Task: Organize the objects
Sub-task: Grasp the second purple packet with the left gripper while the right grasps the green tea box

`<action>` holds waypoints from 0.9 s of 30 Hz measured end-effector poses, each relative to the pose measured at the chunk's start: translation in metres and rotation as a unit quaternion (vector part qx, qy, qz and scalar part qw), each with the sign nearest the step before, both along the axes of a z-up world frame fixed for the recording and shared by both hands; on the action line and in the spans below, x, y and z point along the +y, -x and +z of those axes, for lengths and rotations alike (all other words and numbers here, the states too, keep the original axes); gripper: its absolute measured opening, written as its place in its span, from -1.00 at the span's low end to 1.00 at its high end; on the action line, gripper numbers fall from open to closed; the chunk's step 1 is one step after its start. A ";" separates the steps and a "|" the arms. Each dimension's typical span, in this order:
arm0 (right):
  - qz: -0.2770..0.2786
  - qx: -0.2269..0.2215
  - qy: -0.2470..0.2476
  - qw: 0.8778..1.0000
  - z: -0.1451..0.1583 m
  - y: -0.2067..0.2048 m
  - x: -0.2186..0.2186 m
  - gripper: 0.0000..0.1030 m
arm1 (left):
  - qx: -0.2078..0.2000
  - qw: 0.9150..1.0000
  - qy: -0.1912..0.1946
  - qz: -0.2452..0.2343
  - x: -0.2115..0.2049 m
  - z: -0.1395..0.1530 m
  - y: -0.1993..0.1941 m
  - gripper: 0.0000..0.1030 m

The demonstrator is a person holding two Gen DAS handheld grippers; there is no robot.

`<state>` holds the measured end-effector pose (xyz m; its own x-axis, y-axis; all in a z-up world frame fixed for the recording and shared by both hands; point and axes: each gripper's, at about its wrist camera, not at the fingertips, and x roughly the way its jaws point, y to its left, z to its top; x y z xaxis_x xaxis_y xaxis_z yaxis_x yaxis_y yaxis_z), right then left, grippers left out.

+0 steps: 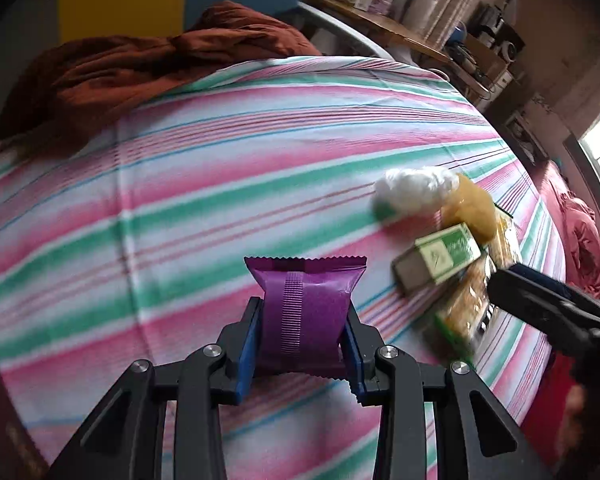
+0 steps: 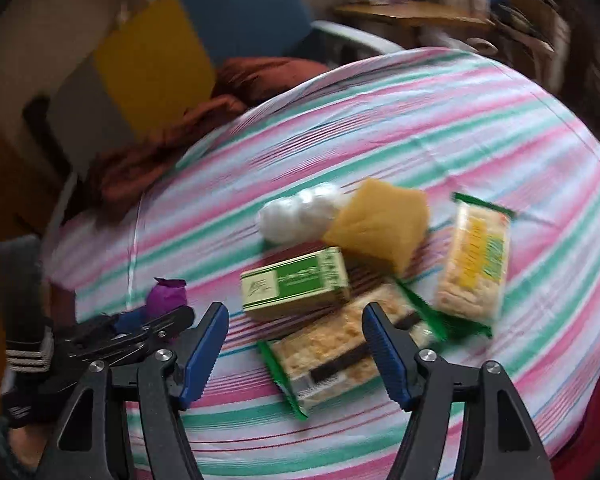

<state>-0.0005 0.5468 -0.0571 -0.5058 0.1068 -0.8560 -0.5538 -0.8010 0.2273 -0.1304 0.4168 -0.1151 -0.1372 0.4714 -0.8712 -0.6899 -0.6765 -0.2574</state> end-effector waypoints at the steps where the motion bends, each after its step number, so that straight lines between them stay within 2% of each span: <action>1: 0.009 -0.006 -0.007 1.000 -0.002 0.005 -0.003 0.64 | -0.001 1.000 0.001 0.003 -0.006 0.002 -0.001 -0.28; 5: 0.025 -0.034 -0.030 0.999 -0.012 0.019 -0.003 0.64 | -0.002 1.000 0.001 0.013 -0.022 0.005 -0.009 -0.29; 8: 0.028 -0.053 -0.022 0.998 -0.025 0.026 0.001 0.65 | 0.002 1.000 0.001 0.016 -0.027 0.006 -0.015 -0.30; 13: 0.030 -0.055 -0.037 0.997 -0.029 0.030 0.002 0.62 | 0.011 1.000 0.001 0.016 -0.037 0.007 -0.026 -0.31; 14: 0.034 -0.055 -0.043 0.997 -0.030 0.031 0.001 0.56 | 0.011 1.000 -0.001 0.015 -0.038 0.009 -0.028 -0.31; 15: 0.037 -0.056 -0.046 0.997 -0.030 0.031 0.000 0.41 | 0.013 1.000 -0.004 0.014 -0.039 0.011 -0.030 -0.31; 16: 0.039 -0.054 -0.044 0.997 -0.030 0.031 0.000 0.12 | 0.016 1.000 -0.005 0.014 -0.040 0.013 -0.031 -0.31; 18: 0.041 -0.048 -0.040 0.997 -0.028 0.029 -0.002 -0.32 | 0.019 1.000 -0.009 0.013 -0.044 0.017 -0.036 -0.31; 21: 0.047 -0.045 -0.045 0.997 -0.025 0.030 -0.004 -0.31 | 0.020 1.000 -0.014 0.015 -0.054 0.022 -0.043 -0.31; 23: 0.044 -0.044 -0.038 0.997 -0.025 0.027 -0.002 -0.24 | 0.018 1.000 -0.015 0.019 -0.060 0.024 -0.046 -0.31; 25: 0.037 -0.042 -0.032 0.998 -0.023 0.025 0.000 0.41 | 0.018 0.999 -0.018 0.020 -0.065 0.027 -0.050 -0.31; 27: 0.029 -0.034 -0.024 0.999 -0.023 0.024 0.001 0.63 | 0.020 0.999 -0.020 0.020 -0.068 0.029 -0.054 -0.31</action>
